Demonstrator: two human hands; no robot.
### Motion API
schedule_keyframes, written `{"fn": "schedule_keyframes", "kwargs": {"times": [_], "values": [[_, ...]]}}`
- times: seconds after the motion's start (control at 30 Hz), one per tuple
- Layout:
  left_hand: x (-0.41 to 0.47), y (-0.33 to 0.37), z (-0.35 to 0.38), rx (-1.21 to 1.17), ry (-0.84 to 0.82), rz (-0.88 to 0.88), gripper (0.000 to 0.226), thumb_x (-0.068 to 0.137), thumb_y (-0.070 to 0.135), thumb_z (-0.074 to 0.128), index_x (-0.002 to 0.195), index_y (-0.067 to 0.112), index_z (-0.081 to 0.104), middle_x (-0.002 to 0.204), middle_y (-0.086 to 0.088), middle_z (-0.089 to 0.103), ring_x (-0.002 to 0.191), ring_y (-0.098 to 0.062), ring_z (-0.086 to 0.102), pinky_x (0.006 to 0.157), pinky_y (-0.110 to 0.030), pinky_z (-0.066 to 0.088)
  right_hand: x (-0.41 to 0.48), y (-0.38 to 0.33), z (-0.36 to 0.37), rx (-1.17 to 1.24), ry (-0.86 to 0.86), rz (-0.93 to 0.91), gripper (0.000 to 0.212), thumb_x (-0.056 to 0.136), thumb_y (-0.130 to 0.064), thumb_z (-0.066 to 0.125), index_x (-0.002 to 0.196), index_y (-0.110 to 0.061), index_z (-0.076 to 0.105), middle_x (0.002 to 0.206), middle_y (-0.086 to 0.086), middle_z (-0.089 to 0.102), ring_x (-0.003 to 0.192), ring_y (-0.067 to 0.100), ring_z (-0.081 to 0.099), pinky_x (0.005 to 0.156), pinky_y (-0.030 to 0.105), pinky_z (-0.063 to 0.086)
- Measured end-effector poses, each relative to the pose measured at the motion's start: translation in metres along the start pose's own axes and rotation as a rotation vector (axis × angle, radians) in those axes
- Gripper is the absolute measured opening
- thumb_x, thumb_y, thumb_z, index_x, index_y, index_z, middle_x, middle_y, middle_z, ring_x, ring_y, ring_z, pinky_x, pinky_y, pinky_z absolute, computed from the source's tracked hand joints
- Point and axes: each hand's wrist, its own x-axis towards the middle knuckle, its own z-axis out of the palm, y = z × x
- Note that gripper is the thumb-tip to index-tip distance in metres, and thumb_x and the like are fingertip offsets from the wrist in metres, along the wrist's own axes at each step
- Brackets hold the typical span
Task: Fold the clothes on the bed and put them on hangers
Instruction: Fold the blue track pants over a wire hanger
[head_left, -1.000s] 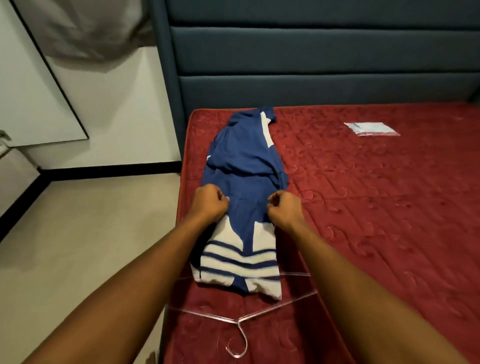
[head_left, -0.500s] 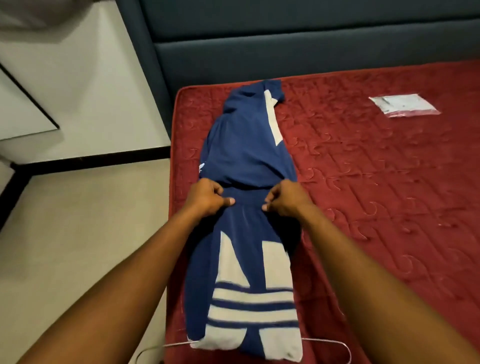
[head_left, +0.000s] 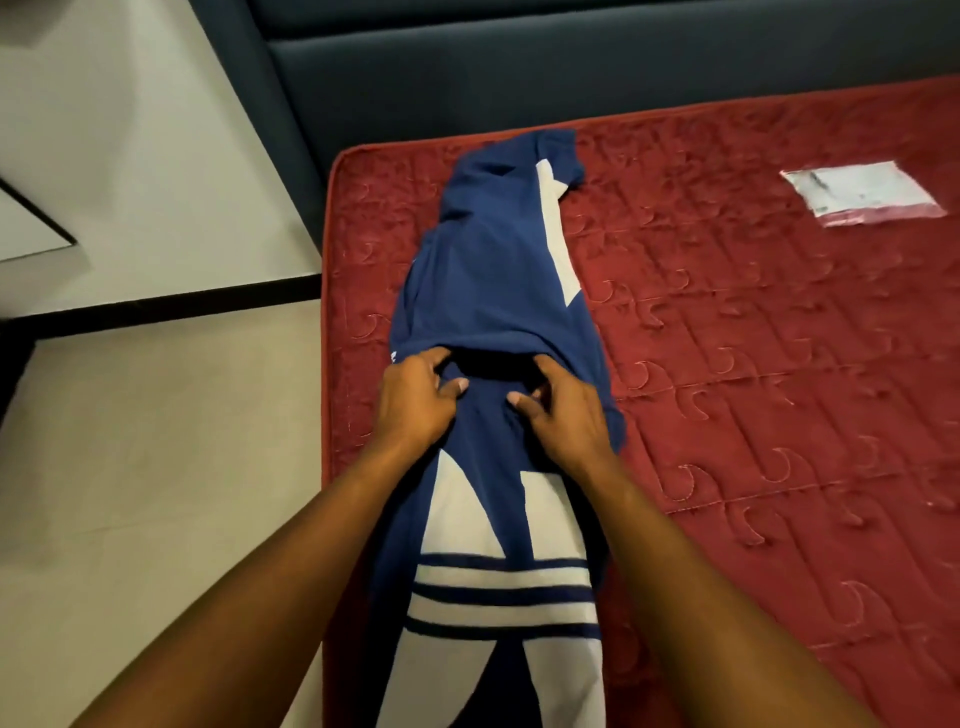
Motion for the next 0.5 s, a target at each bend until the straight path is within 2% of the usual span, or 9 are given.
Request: {"fn": "schedule_keyframes", "kwargs": {"times": [0.1, 0.17, 0.23, 0.3, 0.4, 0.43, 0.5], "values": [[0.008, -0.007, 0.002, -0.042, 0.074, 0.001, 0.038, 0.084, 0.020, 0.082, 0.121, 0.016, 0.072, 0.070, -0.001, 0.064, 0.069, -0.019, 0.063, 0.072, -0.031, 0.051, 0.014, -0.002, 0.003, -0.056, 0.156, 0.016, 0.023, 0.089, -0.018, 0.079, 0.110, -0.010, 0.072, 0.100, 0.004, 0.074, 0.091, 0.020, 0.068, 0.080, 0.030, 0.051], [0.004, -0.013, 0.007, -0.054, 0.085, -0.006, 0.045, 0.082, 0.014, 0.083, 0.124, 0.015, 0.069, 0.078, -0.001, 0.067, 0.076, -0.018, 0.065, 0.079, -0.031, 0.054, 0.010, -0.001, 0.013, -0.088, 0.216, 0.018, 0.012, 0.091, -0.002, 0.071, 0.102, -0.005, 0.069, 0.101, 0.010, 0.071, 0.091, 0.023, 0.068, 0.080, 0.034, 0.052], [-0.010, -0.020, 0.011, -0.059, 0.139, 0.011, 0.041, 0.082, 0.006, 0.080, 0.121, 0.013, 0.070, 0.088, -0.004, 0.070, 0.080, -0.019, 0.067, 0.081, -0.033, 0.055, -0.002, 0.002, 0.019, -0.071, 0.271, -0.029, 0.014, 0.090, 0.005, 0.062, 0.097, -0.005, 0.068, 0.098, 0.012, 0.067, 0.088, 0.025, 0.065, 0.079, 0.041, 0.052], [-0.031, -0.024, 0.009, -0.060, 0.186, 0.070, 0.027, 0.084, 0.004, 0.077, 0.110, 0.011, 0.073, 0.094, -0.006, 0.070, 0.081, -0.020, 0.066, 0.079, -0.035, 0.055, -0.024, 0.005, 0.020, -0.030, 0.283, -0.088, 0.019, 0.086, 0.007, 0.058, 0.094, -0.006, 0.068, 0.098, 0.009, 0.065, 0.087, 0.023, 0.063, 0.077, 0.039, 0.051], [-0.070, -0.037, 0.005, 0.033, 0.178, 0.267, 0.007, 0.088, 0.009, 0.072, 0.093, 0.012, 0.075, 0.093, -0.003, 0.071, 0.084, -0.022, 0.063, 0.082, -0.034, 0.049, -0.071, 0.011, 0.023, -0.108, 0.229, -0.126, 0.019, 0.080, 0.004, 0.065, 0.091, -0.010, 0.071, 0.097, 0.006, 0.067, 0.085, 0.025, 0.064, 0.071, 0.037, 0.053], [-0.082, -0.043, 0.004, 0.082, 0.151, 0.334, 0.007, 0.089, 0.011, 0.071, 0.093, 0.012, 0.077, 0.096, -0.003, 0.073, 0.089, -0.023, 0.063, 0.085, -0.035, 0.048, -0.084, 0.015, 0.025, -0.152, 0.204, -0.142, 0.019, 0.078, 0.004, 0.068, 0.090, -0.011, 0.073, 0.096, 0.005, 0.069, 0.088, 0.026, 0.066, 0.074, 0.037, 0.054], [-0.107, -0.059, 0.003, 0.185, 0.066, 0.403, 0.014, 0.093, 0.019, 0.068, 0.101, 0.012, 0.079, 0.113, -0.005, 0.073, 0.109, -0.029, 0.061, 0.097, -0.041, 0.046, -0.109, 0.025, 0.029, -0.154, 0.124, -0.176, 0.025, 0.078, 0.006, 0.069, 0.097, -0.008, 0.076, 0.104, 0.007, 0.074, 0.109, 0.030, 0.068, 0.096, 0.037, 0.052]]}}
